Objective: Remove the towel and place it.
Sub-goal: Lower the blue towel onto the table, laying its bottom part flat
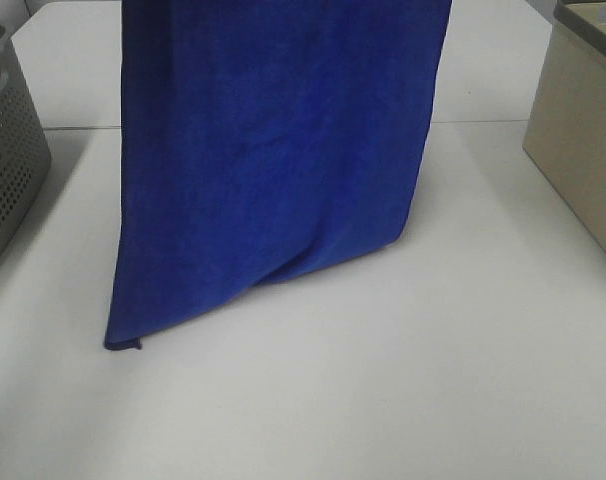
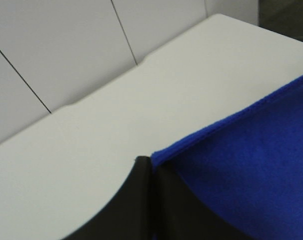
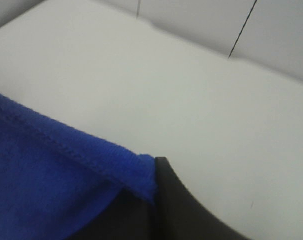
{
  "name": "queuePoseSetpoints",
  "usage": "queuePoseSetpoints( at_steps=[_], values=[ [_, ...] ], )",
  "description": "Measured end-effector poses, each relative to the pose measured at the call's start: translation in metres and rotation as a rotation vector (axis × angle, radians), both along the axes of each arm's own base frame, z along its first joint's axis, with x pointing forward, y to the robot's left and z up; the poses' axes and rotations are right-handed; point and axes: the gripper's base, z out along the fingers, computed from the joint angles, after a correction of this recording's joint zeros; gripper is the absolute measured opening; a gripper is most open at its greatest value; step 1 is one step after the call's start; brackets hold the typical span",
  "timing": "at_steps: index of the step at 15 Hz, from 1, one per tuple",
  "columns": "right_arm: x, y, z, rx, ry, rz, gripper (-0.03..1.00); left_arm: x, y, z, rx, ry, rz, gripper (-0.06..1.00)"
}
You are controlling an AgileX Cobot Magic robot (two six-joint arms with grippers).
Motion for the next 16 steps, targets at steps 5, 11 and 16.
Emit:
queuePoseSetpoints(
  at_steps=[5,11,16],
  values=[
    [0.069,0.022,-0.005,0.188,-0.686,-0.013,0.02,0.061,0.003,-0.009,-0.126,-0.564,0.066,0.00],
    [0.071,0.022,0.003,0.184,-0.688,-0.014,0.02,0.056,0.004,0.005,-0.072,-0.579,0.066,0.00],
    [0.068,0.019,-0.068,-0.046,-0.034,-0.018,0.02,0.055,-0.008,-0.061,0.074,0.022,0.034,0.00]
  ],
)
